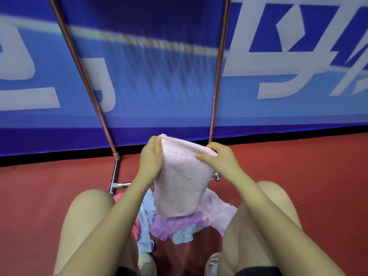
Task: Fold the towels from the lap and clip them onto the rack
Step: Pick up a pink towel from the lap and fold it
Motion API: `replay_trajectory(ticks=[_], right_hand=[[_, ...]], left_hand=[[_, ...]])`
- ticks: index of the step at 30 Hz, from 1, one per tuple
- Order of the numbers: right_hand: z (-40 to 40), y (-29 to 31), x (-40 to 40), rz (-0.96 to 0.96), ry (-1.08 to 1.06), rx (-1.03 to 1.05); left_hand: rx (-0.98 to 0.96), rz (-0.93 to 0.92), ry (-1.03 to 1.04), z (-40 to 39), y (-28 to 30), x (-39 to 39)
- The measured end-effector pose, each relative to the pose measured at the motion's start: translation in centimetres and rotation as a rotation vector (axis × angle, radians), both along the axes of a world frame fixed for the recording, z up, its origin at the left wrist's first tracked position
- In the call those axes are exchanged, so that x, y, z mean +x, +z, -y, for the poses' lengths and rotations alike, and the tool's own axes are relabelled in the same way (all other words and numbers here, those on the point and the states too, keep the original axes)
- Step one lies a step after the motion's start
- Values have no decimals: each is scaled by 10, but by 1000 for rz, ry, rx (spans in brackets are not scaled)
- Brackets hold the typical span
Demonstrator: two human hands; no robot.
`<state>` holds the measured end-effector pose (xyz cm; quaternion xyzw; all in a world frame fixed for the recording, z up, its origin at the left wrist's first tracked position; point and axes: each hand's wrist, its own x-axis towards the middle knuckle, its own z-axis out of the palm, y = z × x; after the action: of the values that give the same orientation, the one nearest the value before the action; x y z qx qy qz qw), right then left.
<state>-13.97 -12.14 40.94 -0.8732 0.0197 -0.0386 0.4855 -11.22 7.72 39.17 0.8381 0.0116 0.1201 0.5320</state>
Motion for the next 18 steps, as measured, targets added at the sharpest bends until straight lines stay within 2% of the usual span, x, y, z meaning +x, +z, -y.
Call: replay_trajectory(ticks=[2, 4, 8, 12, 18], right_hand=[[1, 2, 0, -32, 14, 118], [2, 2, 1, -44, -15, 204], [1, 2, 3, -40, -119, 335], [1, 2, 4, -22, -163, 311], [-8, -7, 5, -74, -229, 234]], left_hand=[[-198, -119, -33, 3, 6, 0], [-279, -184, -86, 5, 13, -2], [-132, -263, -198, 3, 21, -4], [-329, -321, -181, 1, 14, -5], [-317, -207, -5, 16, -1, -14]])
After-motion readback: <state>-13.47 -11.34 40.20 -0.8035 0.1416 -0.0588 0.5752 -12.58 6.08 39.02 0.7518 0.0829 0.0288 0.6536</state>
